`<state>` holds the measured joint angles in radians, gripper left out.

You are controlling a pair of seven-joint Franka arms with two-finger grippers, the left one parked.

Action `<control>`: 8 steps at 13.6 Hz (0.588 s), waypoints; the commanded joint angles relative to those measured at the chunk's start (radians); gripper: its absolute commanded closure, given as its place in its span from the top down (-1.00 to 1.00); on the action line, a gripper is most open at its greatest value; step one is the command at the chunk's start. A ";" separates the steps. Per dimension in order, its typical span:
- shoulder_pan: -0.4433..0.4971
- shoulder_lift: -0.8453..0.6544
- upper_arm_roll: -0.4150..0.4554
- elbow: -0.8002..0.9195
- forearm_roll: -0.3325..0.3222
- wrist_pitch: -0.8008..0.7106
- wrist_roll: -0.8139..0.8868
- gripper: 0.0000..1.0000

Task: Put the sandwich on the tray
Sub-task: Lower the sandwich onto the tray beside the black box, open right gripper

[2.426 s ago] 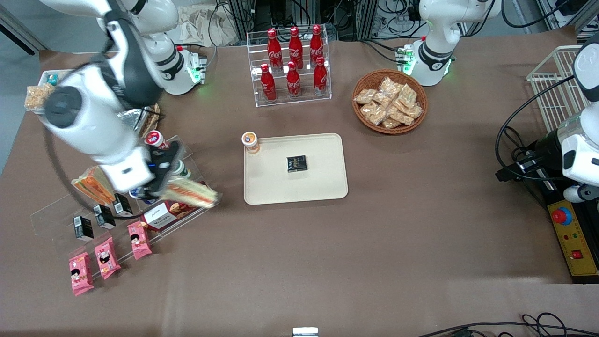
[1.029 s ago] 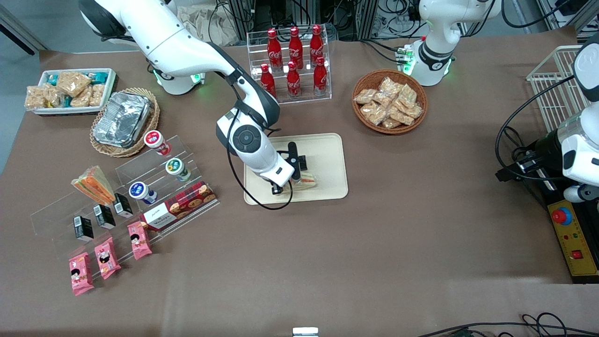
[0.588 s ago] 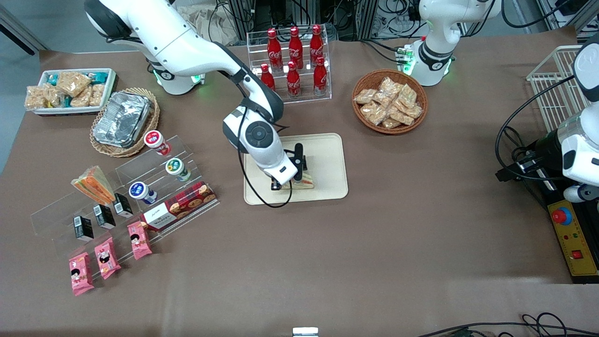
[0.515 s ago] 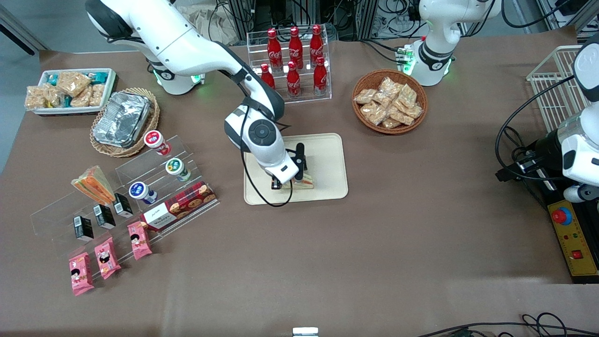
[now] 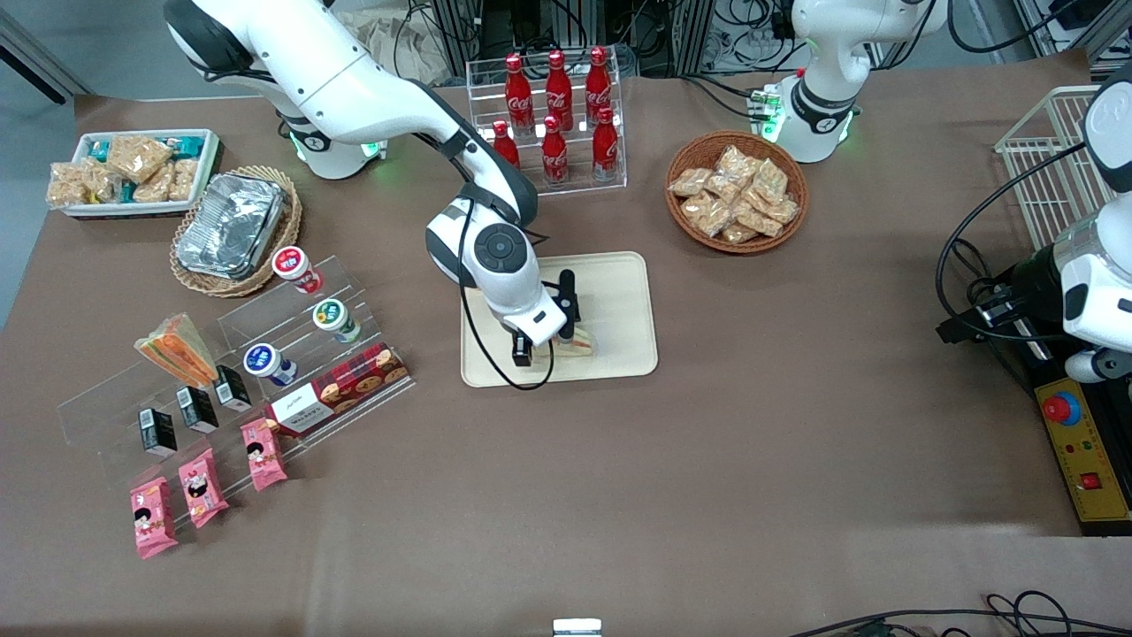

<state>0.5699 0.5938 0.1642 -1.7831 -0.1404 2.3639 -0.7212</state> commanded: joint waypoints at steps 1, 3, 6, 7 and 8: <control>-0.034 -0.037 0.005 0.008 -0.022 -0.044 -0.023 0.98; -0.068 -0.112 0.006 0.011 -0.008 -0.144 -0.023 0.98; -0.157 -0.241 -0.005 0.011 0.057 -0.285 -0.011 0.98; -0.212 -0.264 -0.014 0.013 0.089 -0.307 -0.011 0.98; -0.273 -0.288 -0.014 0.014 0.114 -0.325 -0.017 0.98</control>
<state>0.3927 0.3671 0.1481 -1.7481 -0.0805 2.0803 -0.7310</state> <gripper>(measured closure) 0.004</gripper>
